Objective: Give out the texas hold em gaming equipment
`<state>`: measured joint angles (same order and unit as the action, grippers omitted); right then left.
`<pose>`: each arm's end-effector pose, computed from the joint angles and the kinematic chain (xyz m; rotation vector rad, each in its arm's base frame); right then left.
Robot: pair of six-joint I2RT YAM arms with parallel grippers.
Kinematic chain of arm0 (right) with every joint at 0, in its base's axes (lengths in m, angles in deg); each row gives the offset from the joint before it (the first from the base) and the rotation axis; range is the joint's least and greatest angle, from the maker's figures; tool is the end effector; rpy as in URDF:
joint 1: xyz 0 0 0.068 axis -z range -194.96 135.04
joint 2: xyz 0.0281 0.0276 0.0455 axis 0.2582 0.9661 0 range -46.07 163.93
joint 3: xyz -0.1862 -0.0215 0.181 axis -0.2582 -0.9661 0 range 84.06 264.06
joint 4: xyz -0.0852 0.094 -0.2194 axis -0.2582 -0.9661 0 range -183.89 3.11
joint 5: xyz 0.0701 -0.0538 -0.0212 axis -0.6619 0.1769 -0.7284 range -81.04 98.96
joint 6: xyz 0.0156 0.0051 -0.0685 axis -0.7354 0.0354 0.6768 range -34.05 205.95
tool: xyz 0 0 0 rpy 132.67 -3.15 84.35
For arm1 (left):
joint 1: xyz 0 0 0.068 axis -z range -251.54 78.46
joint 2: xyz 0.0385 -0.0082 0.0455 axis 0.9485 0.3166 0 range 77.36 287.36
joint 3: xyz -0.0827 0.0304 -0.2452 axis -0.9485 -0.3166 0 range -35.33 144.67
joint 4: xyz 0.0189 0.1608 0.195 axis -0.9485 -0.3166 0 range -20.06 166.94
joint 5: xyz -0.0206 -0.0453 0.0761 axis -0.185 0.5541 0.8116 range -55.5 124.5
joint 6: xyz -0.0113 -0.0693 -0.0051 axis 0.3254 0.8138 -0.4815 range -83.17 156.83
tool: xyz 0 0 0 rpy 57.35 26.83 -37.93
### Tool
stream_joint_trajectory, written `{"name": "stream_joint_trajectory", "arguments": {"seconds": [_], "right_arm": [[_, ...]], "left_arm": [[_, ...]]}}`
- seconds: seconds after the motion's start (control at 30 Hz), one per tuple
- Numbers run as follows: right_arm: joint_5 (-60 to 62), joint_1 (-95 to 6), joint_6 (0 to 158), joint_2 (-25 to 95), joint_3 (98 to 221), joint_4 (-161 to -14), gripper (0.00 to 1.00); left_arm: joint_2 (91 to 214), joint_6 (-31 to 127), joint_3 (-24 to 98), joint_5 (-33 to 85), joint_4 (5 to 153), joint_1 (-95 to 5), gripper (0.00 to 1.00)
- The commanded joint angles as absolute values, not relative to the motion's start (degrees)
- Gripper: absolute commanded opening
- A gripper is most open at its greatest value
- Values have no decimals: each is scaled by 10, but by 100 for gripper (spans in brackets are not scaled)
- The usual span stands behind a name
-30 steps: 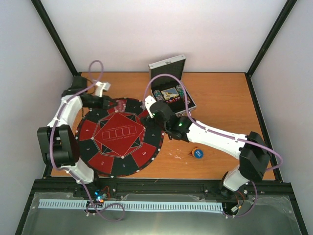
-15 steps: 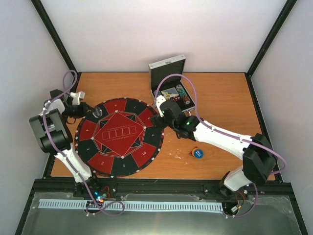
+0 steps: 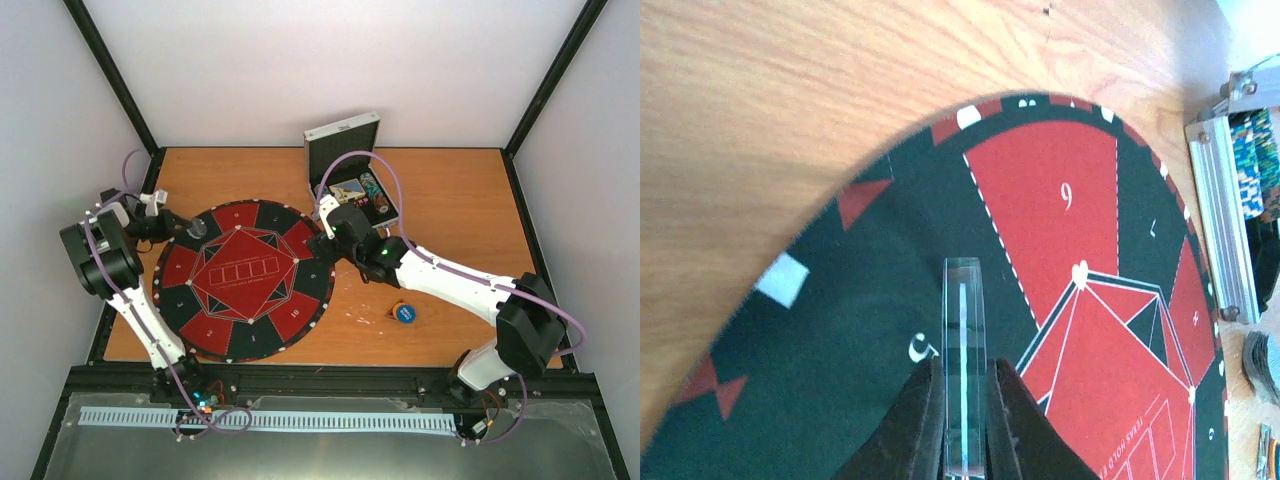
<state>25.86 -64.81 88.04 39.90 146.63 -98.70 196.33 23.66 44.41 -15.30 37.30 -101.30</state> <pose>0.2377 0.2557 0.2508 -0.7938 2.0084 0.1590 0.3554 0.1526 0.1212 -0.2466 2.4672 -0.9818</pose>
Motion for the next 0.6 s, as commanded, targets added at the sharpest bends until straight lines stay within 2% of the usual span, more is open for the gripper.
{"name": "stream_joint_trajectory", "arguments": {"seconds": [0.0,0.1,0.17,0.3,0.37,0.47,0.57], "right_arm": [[258,-645,877,394,1477,-989,100],[259,-645,878,396,1482,-994,100],[259,-645,877,396,1484,-997,100],[266,-645,871,390,1486,-1004,100],[275,-645,864,387,1493,-1020,100],[304,-644,845,392,1521,-1078,100],[337,-632,801,405,1561,-1190,100]], "left_arm": [[1997,244,485,-137,412,-1028,1],[2015,241,497,-133,403,-1028,3],[2019,239,497,-125,403,-1028,14],[2006,237,487,-91,413,-1028,54],[1997,240,484,-63,417,-1028,63],[1983,243,484,-13,418,-1028,71],[1950,237,475,22,426,-1028,83]]}}
